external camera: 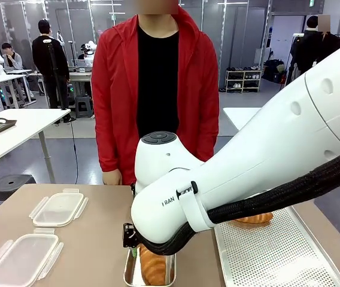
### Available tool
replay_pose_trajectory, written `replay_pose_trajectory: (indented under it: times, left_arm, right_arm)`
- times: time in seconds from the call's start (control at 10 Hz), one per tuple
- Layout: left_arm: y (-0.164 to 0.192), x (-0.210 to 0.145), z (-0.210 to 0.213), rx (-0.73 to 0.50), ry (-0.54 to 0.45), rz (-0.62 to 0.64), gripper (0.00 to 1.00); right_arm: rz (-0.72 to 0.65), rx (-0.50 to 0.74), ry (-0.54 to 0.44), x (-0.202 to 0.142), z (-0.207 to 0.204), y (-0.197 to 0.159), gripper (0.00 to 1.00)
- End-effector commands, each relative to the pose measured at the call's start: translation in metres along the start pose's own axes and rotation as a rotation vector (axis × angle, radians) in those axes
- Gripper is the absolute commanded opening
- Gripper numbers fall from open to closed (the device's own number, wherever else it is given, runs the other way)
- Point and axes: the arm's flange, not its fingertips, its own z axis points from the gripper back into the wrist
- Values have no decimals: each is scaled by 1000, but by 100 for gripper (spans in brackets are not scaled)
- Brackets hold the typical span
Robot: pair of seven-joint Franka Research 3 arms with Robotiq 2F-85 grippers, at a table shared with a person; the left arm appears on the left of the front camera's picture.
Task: Place the bread into the airtight container.
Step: Pick up a Butter Roll and place it into an empty Airtight Container.
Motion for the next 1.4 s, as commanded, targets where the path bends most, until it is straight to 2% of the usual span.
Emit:
replay_pose_trajectory:
  times: [0.0, 0.1, 0.2, 1.3]
  left_arm:
    - [0, 1, 1, -9, -4, -12, 100]
    - [0, 1, 1, -9, -4, -12, 100]
    - [0, 1, 1, -9, -4, -12, 100]
    - [0, 1, 1, -9, -4, -12, 100]
  right_arm:
    - [-44, -15, -36, 1, -8, 7, 100]
    - [-29, -4, -19, 0, -13, 3, 100]
    - [-3, 0, 1, 0, 0, 0, 100]
    - [-3, 0, 1, 0, 0, 0, 100]
